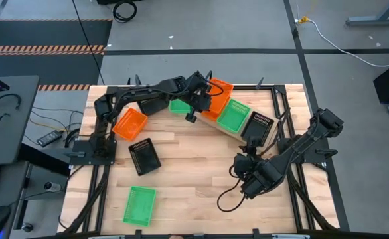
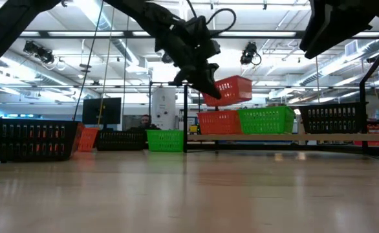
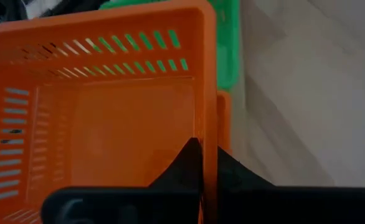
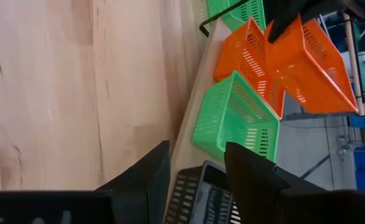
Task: Stack baskets on shelf by color
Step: Stack the bottom orange basket on top of the orange basket on the shelf
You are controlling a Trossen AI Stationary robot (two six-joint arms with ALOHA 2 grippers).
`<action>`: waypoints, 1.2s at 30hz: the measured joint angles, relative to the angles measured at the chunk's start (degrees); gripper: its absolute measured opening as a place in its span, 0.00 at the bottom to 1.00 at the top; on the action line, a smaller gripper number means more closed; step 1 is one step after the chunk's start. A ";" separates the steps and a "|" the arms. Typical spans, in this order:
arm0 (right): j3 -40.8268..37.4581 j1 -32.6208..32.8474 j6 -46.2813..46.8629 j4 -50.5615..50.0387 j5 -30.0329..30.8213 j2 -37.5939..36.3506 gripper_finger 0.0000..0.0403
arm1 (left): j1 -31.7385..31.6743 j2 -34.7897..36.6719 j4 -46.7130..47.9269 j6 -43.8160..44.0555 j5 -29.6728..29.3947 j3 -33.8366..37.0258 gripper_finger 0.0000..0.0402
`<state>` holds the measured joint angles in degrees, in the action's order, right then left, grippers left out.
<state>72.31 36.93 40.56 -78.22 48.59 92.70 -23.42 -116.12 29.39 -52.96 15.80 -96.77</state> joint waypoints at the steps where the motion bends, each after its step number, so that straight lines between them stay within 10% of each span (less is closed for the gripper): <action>1: 0.00 -0.01 -0.07 -0.05 0.02 0.01 0.39 | 0.00 -0.23 -0.19 -0.05 0.09 0.01 0.00; 36: 0.00 -0.70 0.25 -0.72 1.48 -0.01 0.39 | 0.92 -2.28 2.05 0.70 -5.74 0.02 0.18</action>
<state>72.31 36.23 40.80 -78.94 50.06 92.68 -22.50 -118.40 31.44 -52.26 10.06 -96.75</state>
